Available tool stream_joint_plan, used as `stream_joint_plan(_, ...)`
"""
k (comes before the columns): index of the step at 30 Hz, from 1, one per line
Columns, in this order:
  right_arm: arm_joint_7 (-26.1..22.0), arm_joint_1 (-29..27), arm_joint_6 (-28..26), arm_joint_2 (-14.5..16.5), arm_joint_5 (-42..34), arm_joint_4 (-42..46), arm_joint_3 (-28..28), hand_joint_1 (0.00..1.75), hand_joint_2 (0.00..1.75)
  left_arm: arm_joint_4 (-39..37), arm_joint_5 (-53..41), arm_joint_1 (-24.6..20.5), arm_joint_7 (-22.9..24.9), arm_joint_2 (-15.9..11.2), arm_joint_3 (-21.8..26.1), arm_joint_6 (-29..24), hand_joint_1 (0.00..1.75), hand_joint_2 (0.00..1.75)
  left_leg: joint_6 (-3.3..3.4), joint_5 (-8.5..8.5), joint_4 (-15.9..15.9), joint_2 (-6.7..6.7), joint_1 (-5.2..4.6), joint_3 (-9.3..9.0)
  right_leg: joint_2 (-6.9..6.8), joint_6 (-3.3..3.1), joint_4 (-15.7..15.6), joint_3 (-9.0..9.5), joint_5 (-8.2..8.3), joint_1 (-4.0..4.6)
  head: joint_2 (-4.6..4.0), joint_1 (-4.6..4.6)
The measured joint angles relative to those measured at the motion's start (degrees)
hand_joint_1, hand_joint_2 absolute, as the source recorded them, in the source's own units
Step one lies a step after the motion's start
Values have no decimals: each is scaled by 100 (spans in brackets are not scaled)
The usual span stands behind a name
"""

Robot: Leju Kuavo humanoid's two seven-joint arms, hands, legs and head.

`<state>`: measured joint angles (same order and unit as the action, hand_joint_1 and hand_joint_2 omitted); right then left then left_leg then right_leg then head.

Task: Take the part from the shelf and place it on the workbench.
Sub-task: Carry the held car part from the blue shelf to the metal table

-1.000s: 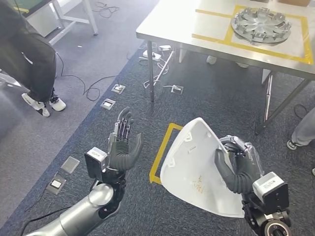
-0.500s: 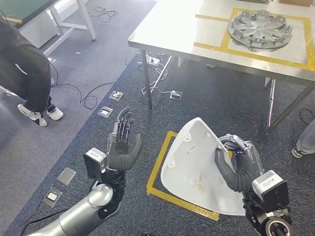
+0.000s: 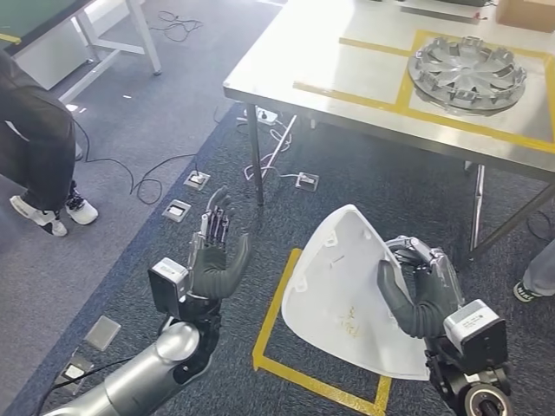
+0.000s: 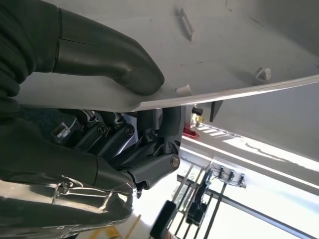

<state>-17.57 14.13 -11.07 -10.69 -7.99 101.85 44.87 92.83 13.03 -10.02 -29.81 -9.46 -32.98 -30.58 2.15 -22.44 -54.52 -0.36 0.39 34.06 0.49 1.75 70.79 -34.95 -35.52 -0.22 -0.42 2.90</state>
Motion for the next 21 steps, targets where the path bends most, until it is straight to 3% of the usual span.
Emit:
stream_joint_plan(1, 2, -9, -5, 0, 1, 0, 0, 175, 175, -1, 1, 0, 0, 0, 0, 1, 0, 175, 0, -66, -1, -4, -1, -80, -1, 8, 36, -125, -98, -2, 0, -2)
stream_joint_plan(2, 4, -15, -12, 0, 1, 0, 0, 175, 175, -1, 2, 0, 0, 1, 0, 1, 0, 175, -4, -136, -1, -9, -2, -174, -1, 7, -98, -174, -66, -3, 0, -3)
stream_joint_plan(3, 7, -17, -21, 0, 1, 0, 0, 175, 175, -2, 7, -1, 1, 1, 0, 1, 0, 175, -11, -211, 0, -13, -3, -280, -2, -5, -384, -161, 142, -3, 0, -7)
stream_joint_plan(5, 8, -22, -40, 0, 1, -3, -1, 175, 175, -4, 17, -3, 7, 4, 0, 1, 0, 175, -42, -351, -8, -21, -13, -448, -4, -56, -1111, -102, 888, 9, 0, -28)
stream_joint_plan(6, 14, -32, -49, 0, 1, -4, -1, 175, 175, -5, 23, -7, 13, 5, 0, 1, 0, 175, -72, -414, -14, -28, -22, -497, -4, -89, -1361, -66, 1179, 22, 0, -40)
stream_joint_plan(7, 18, -39, -56, 0, 1, -4, -2, 175, 175, -5, 27, -9, 18, 8, -1, 1, 0, 175, -106, -457, -27, -34, -29, -528, -3, -126, -1501, -50, 1349, 38, 0, -49)
stream_joint_plan(9, 24, -37, -62, 0, 2, 1, -3, 175, 175, -4, 32, -23, 22, 10, -2, 1, 0, 175, -170, -504, -48, -40, -38, -565, -2, -196, -1559, 36, 1369, 44, 0, -47)
stream_joint_plan(11, 21, -25, -68, 0, 3, 6, -9, 175, 175, -4, 32, -37, 22, 8, -2, 1, 0, 175, -216, -492, -328, -27, -30, -436, 1, -254, -1621, 139, 1359, 23, 0, -36)
stream_joint_plan(13, 21, -22, -66, 1, 2, 7, -9, 175, 175, -4, 33, -39, 22, 6, -2, 1, 0, 175, -270, -607, -1030, -14, -14, 12, 6, -302, -1662, 235, 1305, 14, 0, -16)
stream_joint_plan(14, 22, -25, -62, 2, 2, 7, -5, 175, 175, -4, 34, -36, 22, 5, -2, 1, 0, 175, -295, -751, -1395, -11, -8, 292, 7, -318, -1666, 275, 1262, 14, 0, -5)
stream_joint_plan(16, 23, -37, -57, 2, 3, 7, 0, 175, 175, -4, 36, -27, 22, 4, -2, 1, 0, 175, -321, -973, -1734, -10, 2, 684, 15, -324, -1666, 376, 1162, 17, 0, 7)
stream_joint_plan(17, 23, -41, -59, 2, 2, 7, 0, 175, 175, -4, 37, -25, 22, 3, -2, 1, 0, 175, -312, -930, -1624, -9, 2, 733, 21, -320, -1666, 441, 1110, 18, 0, 10)
stream_joint_plan(18, 23, -41, -63, 2, 2, 7, 0, 175, 175, -4, 37, -25, 23, 2, -2, 1, 0, 175, -289, -753, -1334, -9, 1, 684, 26, -314, -1666, 516, 1053, 19, 0, 18)
stream_joint_plan(20, 23, -39, -68, 2, 2, 7, 0, 175, 175, -4, 37, -27, 24, -1, -2, 1, 0, 175, -231, -146, -515, -7, -11, 435, 33, -288, -1668, 662, 933, 22, 0, 26)
stream_joint_plan(21, 25, -38, -72, 2, 2, 7, 0, 175, 175, -5, 38, -29, 26, -1, -2, 1, 0, 175, -203, 63, -199, -5, -28, 331, 41, -264, -1671, 711, 880, 24, 0, 21)
